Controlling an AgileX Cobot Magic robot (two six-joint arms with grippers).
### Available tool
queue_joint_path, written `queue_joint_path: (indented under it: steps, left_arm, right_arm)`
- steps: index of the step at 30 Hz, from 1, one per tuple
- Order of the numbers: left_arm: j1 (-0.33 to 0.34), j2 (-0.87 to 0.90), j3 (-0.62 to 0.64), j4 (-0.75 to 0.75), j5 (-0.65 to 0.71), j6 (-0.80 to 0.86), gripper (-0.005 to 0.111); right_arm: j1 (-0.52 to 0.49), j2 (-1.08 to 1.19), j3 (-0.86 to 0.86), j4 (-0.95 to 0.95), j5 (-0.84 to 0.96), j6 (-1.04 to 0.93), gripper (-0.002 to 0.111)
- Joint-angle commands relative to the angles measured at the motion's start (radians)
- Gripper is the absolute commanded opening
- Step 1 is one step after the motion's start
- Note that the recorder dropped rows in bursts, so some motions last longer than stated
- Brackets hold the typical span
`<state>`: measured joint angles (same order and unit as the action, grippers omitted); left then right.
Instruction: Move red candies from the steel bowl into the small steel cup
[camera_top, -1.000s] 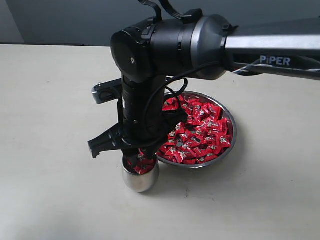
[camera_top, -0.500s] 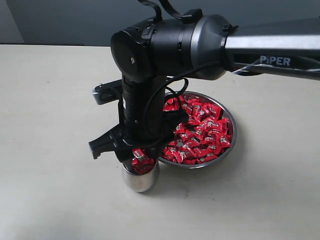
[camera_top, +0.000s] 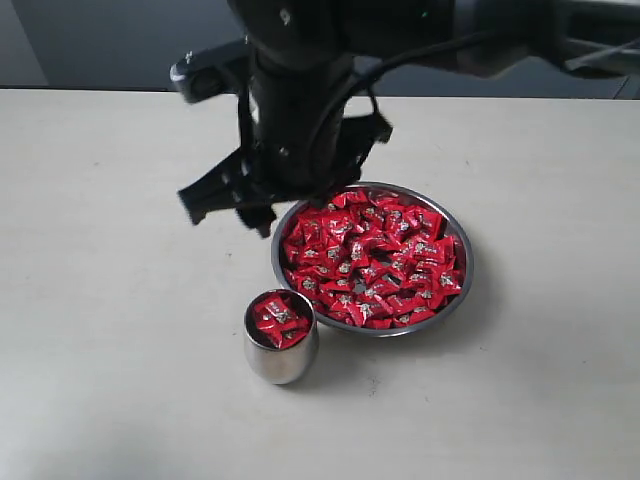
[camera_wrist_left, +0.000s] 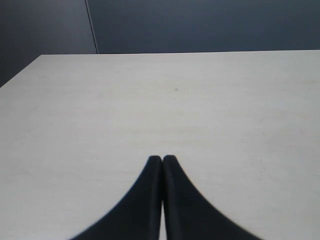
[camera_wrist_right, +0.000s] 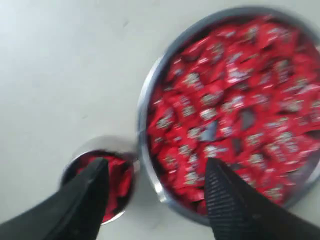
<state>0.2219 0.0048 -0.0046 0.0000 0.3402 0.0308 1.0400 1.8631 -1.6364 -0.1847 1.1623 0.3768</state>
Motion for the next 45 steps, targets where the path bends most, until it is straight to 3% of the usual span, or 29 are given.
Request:
queue_joint_path:
  steps: [1,7,26,28,37,45]
  left_arm:
    - [-0.005,-0.005,0.005,-0.006,-0.01,-0.001,0.0]
    - [-0.005,-0.005,0.005,-0.006,-0.01,-0.001,0.0]
    - [-0.005,-0.005,0.005,-0.006,-0.01,-0.001,0.0]
    - [-0.005,-0.005,0.005,-0.006,-0.01,-0.001,0.0]
    - [-0.005,-0.005,0.005,-0.006,-0.01,-0.001,0.0]
    - [-0.005,-0.005,0.005,-0.006,-0.01,-0.001,0.0]
  right_arm:
    - [-0.005,-0.057,-0.01,-0.333,0.059,0.132,0.055]
    - [-0.021,-0.063,0.002,-0.481,0.059,0.132,0.055]
    - [-0.286,-0.21,0.252,-0.412,-0.157,0.112,0.055]
    - [-0.319,-0.247,0.303,-0.388,-0.192,0.112,0.049]
    - [-0.384,-0.45,0.511,-0.333,-0.355,0.12,-0.001]
    - [-0.384,-0.666,0.59,-0.323,-0.432,0.18,-0.001]
